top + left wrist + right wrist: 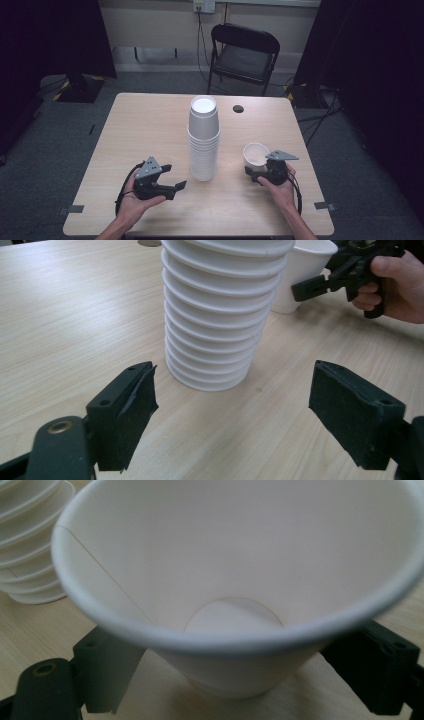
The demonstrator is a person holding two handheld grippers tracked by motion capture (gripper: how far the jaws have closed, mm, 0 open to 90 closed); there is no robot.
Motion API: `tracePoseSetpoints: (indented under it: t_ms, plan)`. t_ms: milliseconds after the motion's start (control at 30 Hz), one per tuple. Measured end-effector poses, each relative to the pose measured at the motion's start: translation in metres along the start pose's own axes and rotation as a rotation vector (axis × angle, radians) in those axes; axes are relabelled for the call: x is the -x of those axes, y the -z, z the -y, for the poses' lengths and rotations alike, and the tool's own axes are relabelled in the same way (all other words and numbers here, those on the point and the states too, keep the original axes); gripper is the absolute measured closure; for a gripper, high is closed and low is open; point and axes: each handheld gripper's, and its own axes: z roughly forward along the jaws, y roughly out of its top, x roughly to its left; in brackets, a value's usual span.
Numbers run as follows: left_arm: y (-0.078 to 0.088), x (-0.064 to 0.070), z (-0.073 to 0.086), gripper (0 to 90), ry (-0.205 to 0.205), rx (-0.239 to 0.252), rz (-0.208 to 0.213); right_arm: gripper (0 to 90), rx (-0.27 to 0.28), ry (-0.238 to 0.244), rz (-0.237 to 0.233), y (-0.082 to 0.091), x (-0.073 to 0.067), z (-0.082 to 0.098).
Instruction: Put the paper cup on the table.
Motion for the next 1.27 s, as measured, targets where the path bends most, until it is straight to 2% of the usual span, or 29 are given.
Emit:
tracePoseSetpoints:
  t_ms: [267,367,533,600,700,767,833,933,1000,1067,1133,1200,1267]
  plan:
    - [0.001,-0.003,-0.001,15.8,0.016,0.004,-0.023,13.3,0.017,-0.020,-0.011,0.023,0.000,0.007]
    - [0.006,-0.005,-0.001,15.8,0.001,-0.004,-0.038,13.6,0.023,-0.040,-0.020,0.033,0.001,0.011]
    - [0.015,-0.015,0.005,15.8,0.029,0.005,-0.068,14.0,0.026,-0.065,-0.025,0.045,0.000,0.017]
    - [0.016,-0.018,0.007,15.8,0.041,-0.017,-0.087,14.1,0.032,-0.083,-0.031,0.052,-0.001,0.019]
    - [0.020,-0.021,0.009,15.8,0.051,-0.011,-0.102,14.3,0.037,-0.099,-0.037,0.061,-0.002,0.022]
    - [0.022,-0.023,0.011,15.8,0.055,-0.014,-0.107,14.5,0.034,-0.106,-0.024,0.066,-0.002,0.024]
    - [0.024,-0.023,0.014,15.8,0.052,-0.026,-0.130,14.5,0.039,-0.121,-0.018,0.073,-0.002,0.027]
    - [0.025,-0.024,0.019,15.8,0.045,-0.045,-0.134,14.5,0.039,-0.144,-0.017,0.082,-0.001,0.031]
    - [0.026,-0.026,0.022,15.8,0.041,-0.046,-0.136,14.6,0.043,-0.143,-0.006,0.086,-0.002,0.034]
    - [0.027,-0.028,0.024,15.8,0.035,-0.051,-0.145,15.4,0.024,-0.140,0.016,0.089,-0.003,0.038]
    - [0.029,-0.031,0.027,15.8,0.047,-0.053,-0.153,15.4,0.027,-0.147,0.012,0.091,-0.003,0.041]
    - [0.032,-0.035,0.030,15.8,0.067,-0.043,-0.158,15.4,0.038,-0.149,0.029,0.094,-0.003,0.044]
    - [0.034,-0.037,0.033,15.9,0.077,-0.041,-0.167,15.2,0.026,-0.142,0.040,0.094,-0.003,0.047]
